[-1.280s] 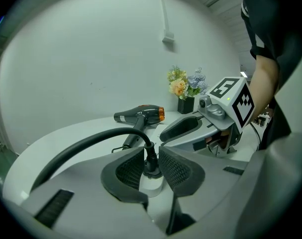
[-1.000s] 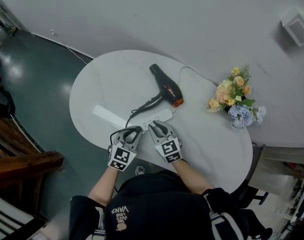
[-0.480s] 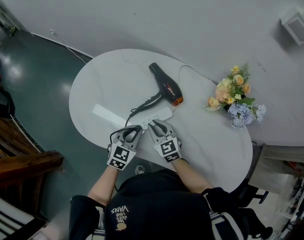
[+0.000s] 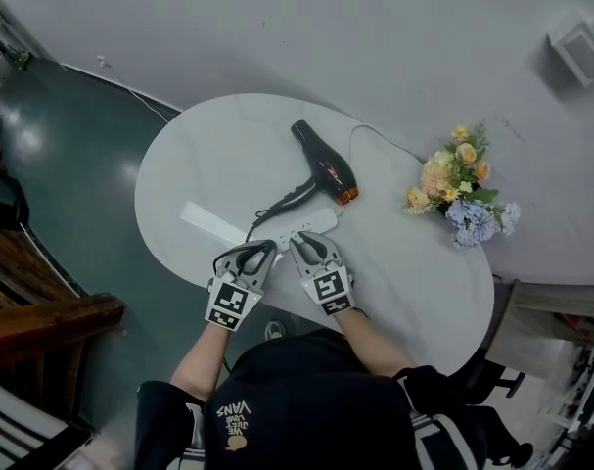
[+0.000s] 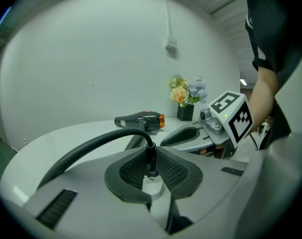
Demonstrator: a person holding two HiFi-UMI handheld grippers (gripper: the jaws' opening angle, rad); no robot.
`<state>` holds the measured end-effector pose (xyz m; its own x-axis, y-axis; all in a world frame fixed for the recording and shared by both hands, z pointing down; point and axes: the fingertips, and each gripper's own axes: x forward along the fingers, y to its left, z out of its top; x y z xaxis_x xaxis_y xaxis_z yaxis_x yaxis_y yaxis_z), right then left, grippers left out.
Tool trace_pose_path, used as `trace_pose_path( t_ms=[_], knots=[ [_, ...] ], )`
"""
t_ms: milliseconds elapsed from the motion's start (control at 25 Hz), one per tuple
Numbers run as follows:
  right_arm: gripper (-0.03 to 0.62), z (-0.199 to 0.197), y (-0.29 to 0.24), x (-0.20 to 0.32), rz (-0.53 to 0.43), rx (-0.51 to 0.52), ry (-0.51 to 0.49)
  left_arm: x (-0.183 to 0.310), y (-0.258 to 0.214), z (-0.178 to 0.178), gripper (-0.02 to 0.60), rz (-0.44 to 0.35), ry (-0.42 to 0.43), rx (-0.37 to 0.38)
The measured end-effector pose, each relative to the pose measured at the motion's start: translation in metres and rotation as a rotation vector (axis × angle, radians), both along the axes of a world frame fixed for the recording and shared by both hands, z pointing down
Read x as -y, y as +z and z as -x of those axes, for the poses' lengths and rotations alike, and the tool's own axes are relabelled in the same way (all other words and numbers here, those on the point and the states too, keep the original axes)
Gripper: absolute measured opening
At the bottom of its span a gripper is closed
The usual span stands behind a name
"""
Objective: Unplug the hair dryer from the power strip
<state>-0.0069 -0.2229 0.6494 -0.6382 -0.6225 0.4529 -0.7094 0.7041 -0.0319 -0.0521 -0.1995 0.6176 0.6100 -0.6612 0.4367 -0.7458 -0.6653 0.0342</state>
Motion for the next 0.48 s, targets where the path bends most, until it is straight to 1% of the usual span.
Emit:
trace_pose_path(
  t_ms=[120,320,480],
  knots=[
    [0.097,-0.0004,0.0004,-0.0002,0.0,0.002,0.004,0.0048,-0.0058,0.0042,0.064,-0.003,-0.015,-0.003],
    [0.097,-0.0001,0.0,-0.0004,0.001,0.004,0.009,-0.0002,-0.0083,0.0027,0.064,-0.005,0.004,-0.001],
    [0.097,-0.0001,0.0002,-0.0011,0.001,0.005,0.017,-0.0023,-0.0115,0.0044,0.064,-0.012,-0.004,-0.006]
  ],
)
